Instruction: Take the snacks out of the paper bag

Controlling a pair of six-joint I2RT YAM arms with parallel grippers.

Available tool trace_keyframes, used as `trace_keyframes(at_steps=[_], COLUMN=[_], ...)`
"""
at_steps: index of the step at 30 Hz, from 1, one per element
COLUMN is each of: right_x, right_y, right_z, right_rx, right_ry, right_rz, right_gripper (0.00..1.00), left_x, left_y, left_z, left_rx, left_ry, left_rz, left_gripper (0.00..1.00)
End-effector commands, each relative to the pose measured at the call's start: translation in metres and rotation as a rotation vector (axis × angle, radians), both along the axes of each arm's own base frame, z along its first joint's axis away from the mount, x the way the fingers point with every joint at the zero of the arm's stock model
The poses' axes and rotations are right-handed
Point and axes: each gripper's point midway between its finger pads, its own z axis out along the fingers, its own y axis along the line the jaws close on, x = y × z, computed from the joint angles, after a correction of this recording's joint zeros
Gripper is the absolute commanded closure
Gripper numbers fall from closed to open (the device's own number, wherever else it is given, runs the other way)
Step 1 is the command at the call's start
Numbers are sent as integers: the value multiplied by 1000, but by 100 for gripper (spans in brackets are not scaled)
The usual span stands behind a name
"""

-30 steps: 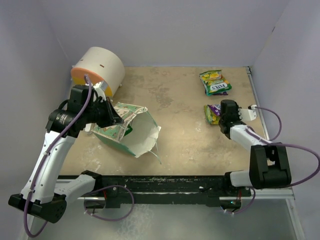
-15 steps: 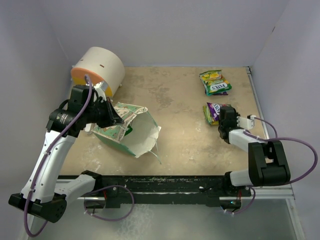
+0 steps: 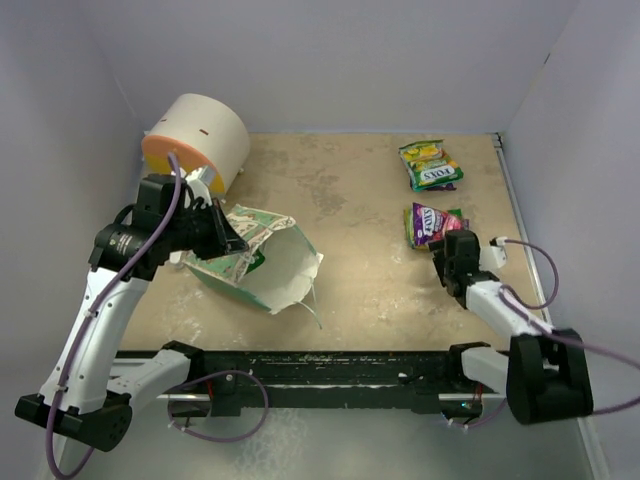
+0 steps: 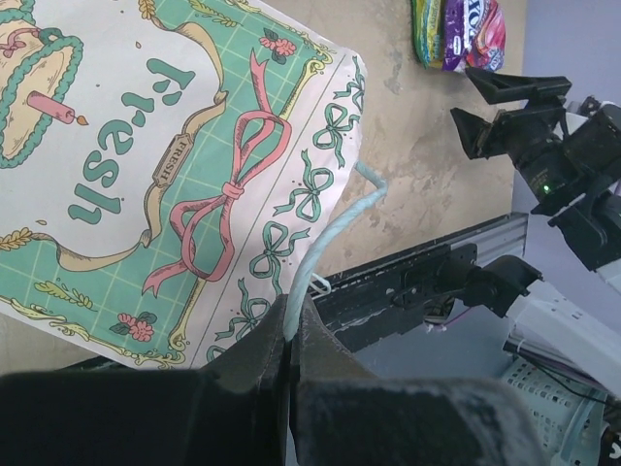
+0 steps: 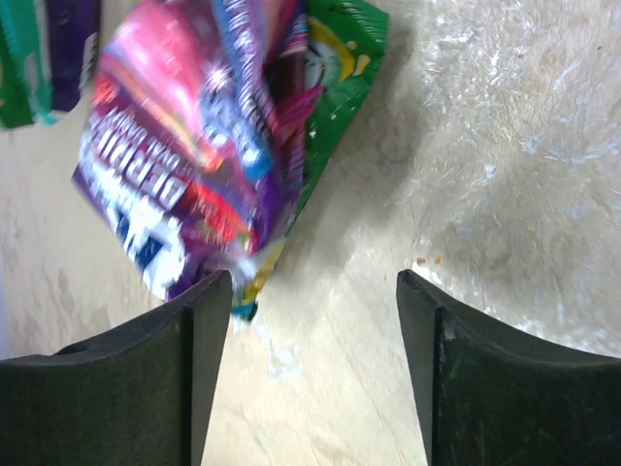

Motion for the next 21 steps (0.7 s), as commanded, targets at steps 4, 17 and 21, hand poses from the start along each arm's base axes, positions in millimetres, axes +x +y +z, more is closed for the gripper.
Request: trace_keyframes(at_steps=[4, 17, 21], right_x=[-28, -48, -71], right_y=[0, 211, 277], right_z=[53, 169, 191], right_rx=[-261, -288, -290], right_ry=[-28, -676, -841], right_rz=[317, 1230, 1381], right_gripper=[28, 37, 37], left_x=[-4, -35, -48], left_y=[-3, 14, 15], left_z=[9, -16, -18], left_rx=[-24, 37, 13], left_ry=[-45, -31, -19], left_rz=[-33, -34, -28], left_gripper=[100, 100, 100])
